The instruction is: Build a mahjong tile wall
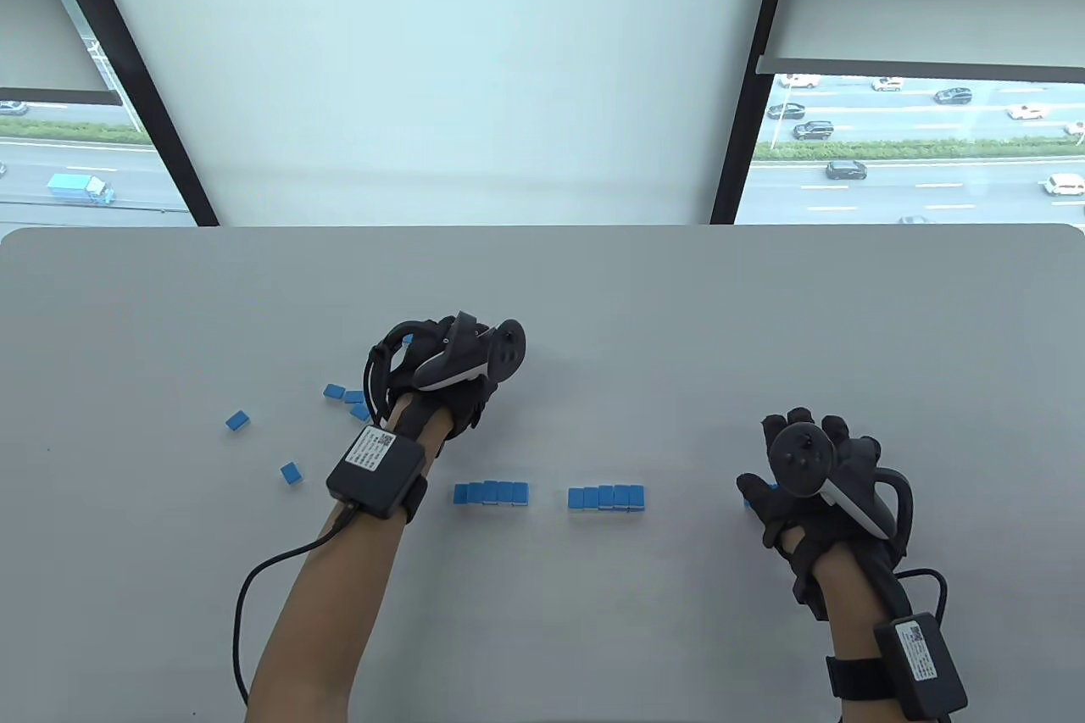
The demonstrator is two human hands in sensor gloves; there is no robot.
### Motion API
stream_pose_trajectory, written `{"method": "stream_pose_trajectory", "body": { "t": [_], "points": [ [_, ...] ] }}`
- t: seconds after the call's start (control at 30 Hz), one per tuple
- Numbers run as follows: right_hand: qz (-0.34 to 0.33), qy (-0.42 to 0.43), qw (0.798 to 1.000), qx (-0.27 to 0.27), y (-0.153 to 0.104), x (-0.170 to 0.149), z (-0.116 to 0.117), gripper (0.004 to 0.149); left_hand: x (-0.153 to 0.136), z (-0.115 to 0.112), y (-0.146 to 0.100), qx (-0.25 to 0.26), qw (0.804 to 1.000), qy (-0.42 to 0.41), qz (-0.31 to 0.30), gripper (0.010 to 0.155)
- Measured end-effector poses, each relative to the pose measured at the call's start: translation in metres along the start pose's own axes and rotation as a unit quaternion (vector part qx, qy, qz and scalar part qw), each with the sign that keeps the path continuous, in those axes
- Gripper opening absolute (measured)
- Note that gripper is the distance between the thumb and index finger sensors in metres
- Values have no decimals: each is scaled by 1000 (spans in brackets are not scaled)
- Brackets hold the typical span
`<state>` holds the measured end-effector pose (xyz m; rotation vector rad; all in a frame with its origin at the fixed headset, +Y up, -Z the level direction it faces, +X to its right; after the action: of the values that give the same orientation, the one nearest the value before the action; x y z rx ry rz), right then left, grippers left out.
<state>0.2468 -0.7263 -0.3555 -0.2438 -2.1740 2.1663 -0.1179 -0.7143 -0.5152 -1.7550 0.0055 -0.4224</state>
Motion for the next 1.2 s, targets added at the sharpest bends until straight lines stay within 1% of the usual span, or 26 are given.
{"method": "stream_pose_trajectory", "body": {
  "t": [0.13, 0.23, 0.3, 0.4, 0.5, 0.6, 0.7, 0.8, 0.87, 0.97, 1.0, 1.1, 1.2],
  "points": [
    [0, -4, 1000, 0, 0, 0, 0, 81, 8, -16, 26, -37, 999, 16, 4, 69],
    [0, -4, 1000, 1, 0, 0, 0, 81, 14, -21, 34, -38, 999, 37, 3, 67],
    [1, -5, 1000, 2, 0, 0, 0, 80, 16, -20, 36, -25, 998, 52, 2, 65],
    [2, -5, 1000, 4, -1, 0, 1, 81, 18, -20, 35, -22, 998, 60, 2, 59],
    [1, -5, 1000, 3, -1, 0, 0, 80, 22, -20, 31, -24, 997, 67, 1, 59],
    [1, -4, 1000, 3, 0, 0, 1, 80, 24, -17, 22, -26, 998, 65, 0, 59],
    [2, -2, 1000, 5, 0, 0, 1, 81, 23, -7, 4, -7, 999, 44, -12, 59],
    [0, 0, 1000, 4, 0, 0, 0, 80, 20, 7, -20, 20, 998, 49, -23, 59],
    [-1, 2, 1000, 4, 0, 1, 1, 81, 15, 17, -40, 40, 998, 46, -29, 60],
    [-4, 3, 1000, 5, 0, 2, 1, 80, 5, 31, -76, 68, 996, 33, -36, 60],
    [-5, 3, 1000, 5, 0, 2, 1, 80, 3, 34, -83, 74, 996, 31, -37, 60],
    [-8, 4, 1000, 7, 0, 3, 2, 80, -8, 42, -118, 100, 994, 16, -41, 60],
    [-9, 5, 1000, 7, 0, 4, 3, 80, -19, 44, -146, 118, 992, 2, -36, 60]
  ]
}}
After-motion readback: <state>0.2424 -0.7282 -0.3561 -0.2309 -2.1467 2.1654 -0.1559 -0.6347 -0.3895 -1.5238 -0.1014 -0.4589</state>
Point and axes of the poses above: the tracker on the back of each hand, its own x axis roughly to the thumb side, its own y axis roughly from the wrist to the fingertips, z = x × y, the point moved 1 cm from there along y, roughly from the wrist to the fingertips, and after that the axes turned 7 degrees about -x, right-handed, at the moved point
